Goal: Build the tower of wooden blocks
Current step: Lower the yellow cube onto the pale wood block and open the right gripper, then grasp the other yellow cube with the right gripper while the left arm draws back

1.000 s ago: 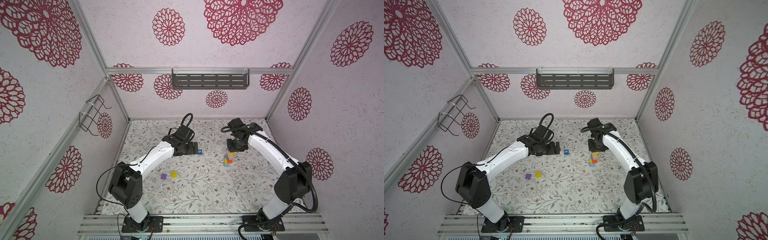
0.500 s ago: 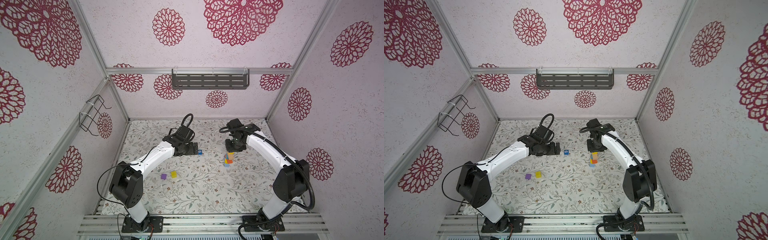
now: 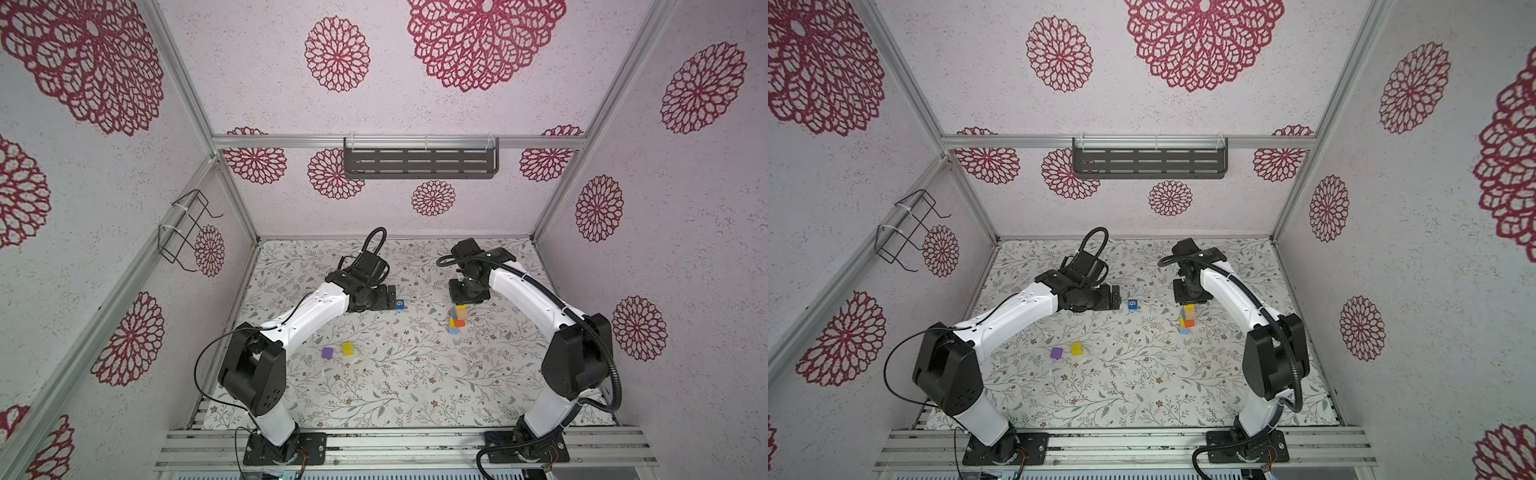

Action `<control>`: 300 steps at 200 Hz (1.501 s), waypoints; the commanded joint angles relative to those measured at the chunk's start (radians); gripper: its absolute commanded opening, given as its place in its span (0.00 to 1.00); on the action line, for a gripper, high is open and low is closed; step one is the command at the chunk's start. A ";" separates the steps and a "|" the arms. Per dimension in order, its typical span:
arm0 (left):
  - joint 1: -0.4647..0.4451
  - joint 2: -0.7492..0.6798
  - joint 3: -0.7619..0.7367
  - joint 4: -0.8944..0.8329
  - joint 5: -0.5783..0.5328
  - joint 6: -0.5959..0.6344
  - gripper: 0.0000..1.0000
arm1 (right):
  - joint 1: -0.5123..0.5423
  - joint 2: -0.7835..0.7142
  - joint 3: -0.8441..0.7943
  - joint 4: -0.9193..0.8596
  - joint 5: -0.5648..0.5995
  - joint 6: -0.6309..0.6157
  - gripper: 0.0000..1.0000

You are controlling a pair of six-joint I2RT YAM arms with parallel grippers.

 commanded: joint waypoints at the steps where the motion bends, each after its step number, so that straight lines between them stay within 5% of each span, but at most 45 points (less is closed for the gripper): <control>1: 0.004 0.018 0.009 0.011 0.000 0.004 0.97 | -0.008 0.003 0.004 0.000 0.017 -0.021 0.33; 213: 0.066 -0.096 -0.007 -0.035 0.002 0.028 0.97 | 0.002 -0.064 0.074 -0.047 0.034 -0.024 0.54; 300: 0.215 -0.420 -0.138 -0.144 -0.048 0.026 0.97 | 0.242 0.062 0.288 -0.111 0.060 0.023 0.54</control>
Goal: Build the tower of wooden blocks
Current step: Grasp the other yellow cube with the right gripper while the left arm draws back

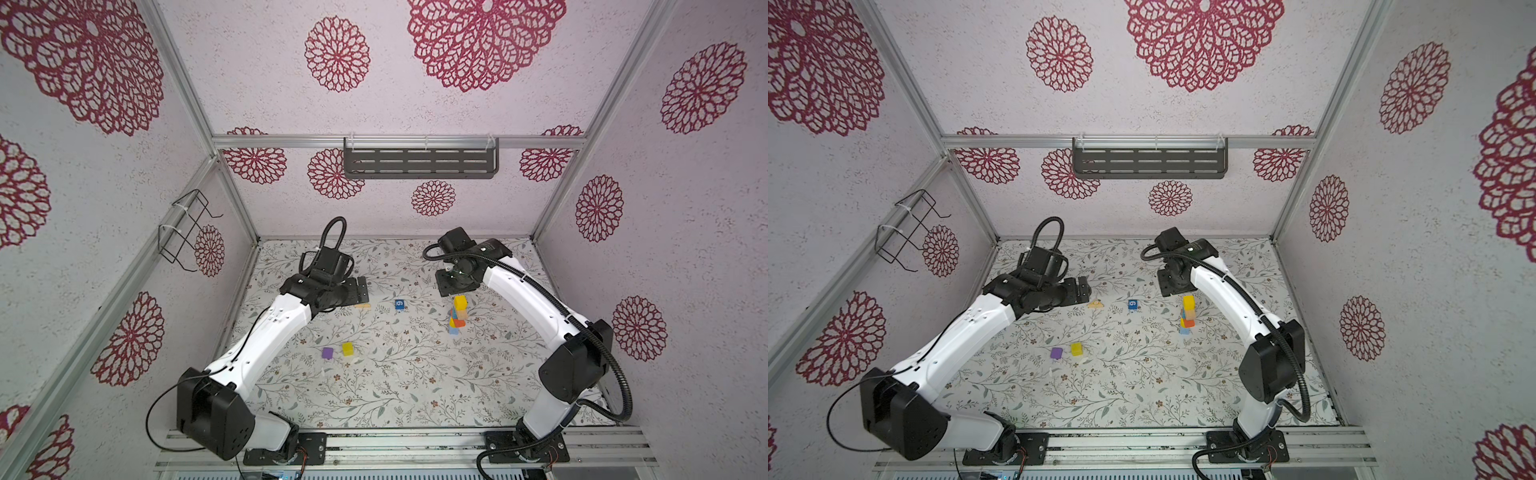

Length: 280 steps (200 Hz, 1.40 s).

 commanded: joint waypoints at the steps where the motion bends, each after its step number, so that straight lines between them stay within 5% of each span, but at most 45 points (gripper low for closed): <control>1: 0.041 -0.092 -0.027 -0.062 -0.028 0.001 0.97 | 0.073 0.055 0.066 -0.036 0.016 0.034 0.54; 78: 0.210 -0.378 -0.209 -0.172 -0.029 -0.038 0.97 | 0.301 0.333 0.259 0.039 -0.037 0.128 0.53; 146: 0.348 -0.509 -0.252 -0.217 0.011 0.007 0.97 | 0.438 0.481 0.269 0.213 -0.092 0.252 0.55; 280: 0.413 -0.558 -0.264 -0.192 0.120 0.072 0.97 | 0.507 0.633 0.367 0.177 -0.066 0.356 0.62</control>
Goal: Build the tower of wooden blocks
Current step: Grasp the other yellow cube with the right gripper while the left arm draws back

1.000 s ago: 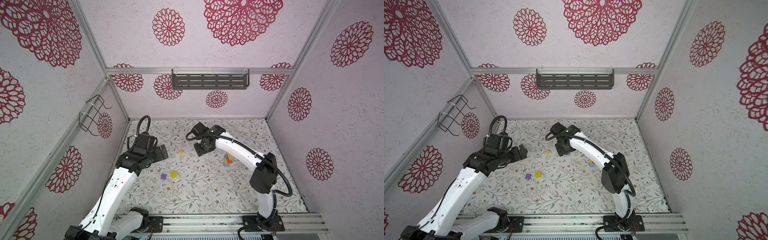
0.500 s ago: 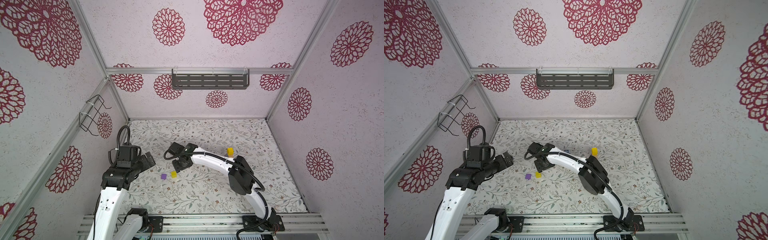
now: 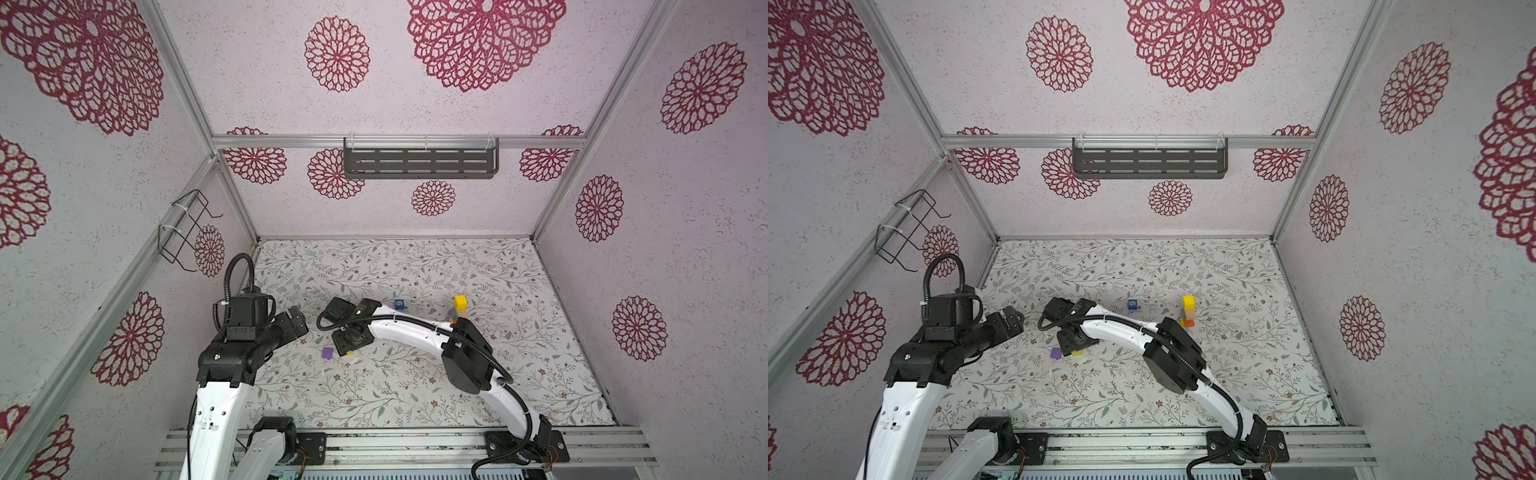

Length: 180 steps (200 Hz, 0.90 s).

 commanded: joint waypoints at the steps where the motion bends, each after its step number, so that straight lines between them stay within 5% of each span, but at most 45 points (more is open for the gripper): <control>1: 0.009 -0.015 -0.013 0.025 0.032 0.005 0.97 | 0.003 0.020 0.051 -0.044 0.029 0.037 0.62; 94: 0.010 -0.019 -0.013 0.028 0.049 0.008 0.97 | -0.002 0.020 0.074 -0.100 0.062 0.009 0.35; 180: -0.014 0.032 0.012 0.084 0.145 0.008 0.97 | -0.109 -0.200 0.064 -0.226 0.149 -0.093 0.34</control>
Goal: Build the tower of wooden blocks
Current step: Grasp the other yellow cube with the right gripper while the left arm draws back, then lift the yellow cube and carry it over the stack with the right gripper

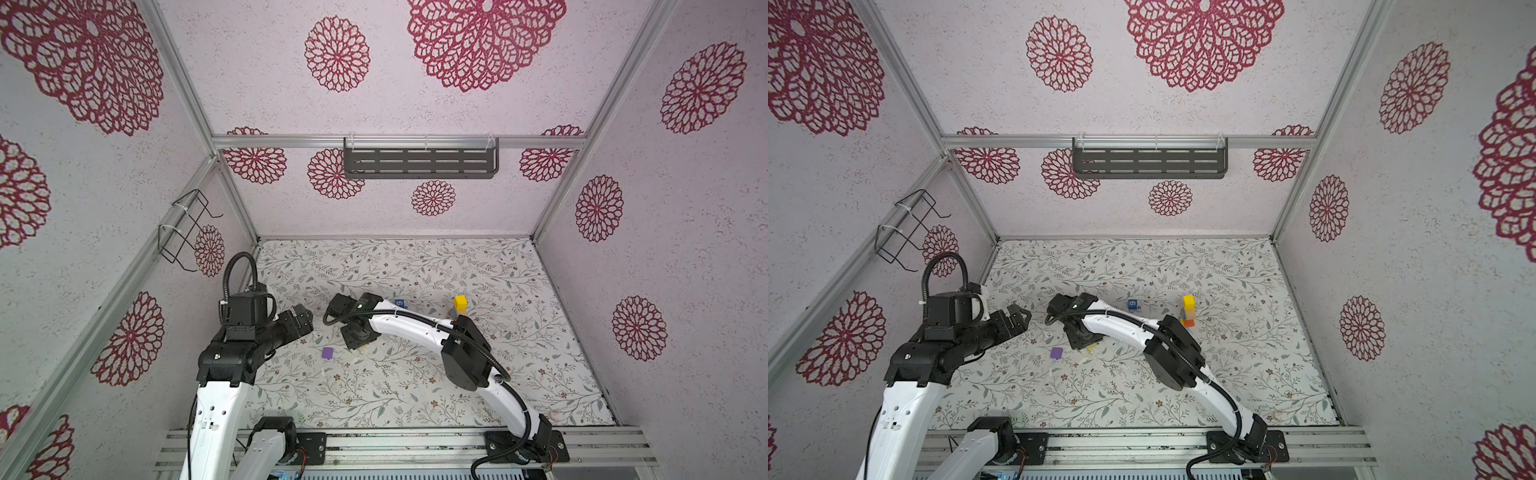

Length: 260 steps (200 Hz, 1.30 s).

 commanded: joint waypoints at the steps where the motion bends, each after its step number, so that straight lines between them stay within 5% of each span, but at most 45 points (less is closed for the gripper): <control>1: -0.019 0.025 0.014 0.047 0.014 -0.011 0.97 | -0.061 -0.174 0.023 -0.081 0.051 -0.054 0.34; 41: -0.188 0.144 0.076 0.088 -0.121 -0.058 0.97 | -0.170 -0.270 0.062 -0.178 0.050 -0.134 0.34; 106: -0.351 0.375 0.193 0.176 -0.186 -0.104 0.97 | -0.317 -0.409 0.090 -0.321 0.074 -0.231 0.34; 198: -0.436 0.617 0.312 0.236 -0.180 -0.104 0.97 | -0.530 -0.657 -0.254 -0.201 -0.021 -0.258 0.34; 260: -0.442 0.647 0.323 0.230 -0.191 -0.080 0.97 | -0.594 -0.672 -0.300 -0.171 -0.064 -0.267 0.34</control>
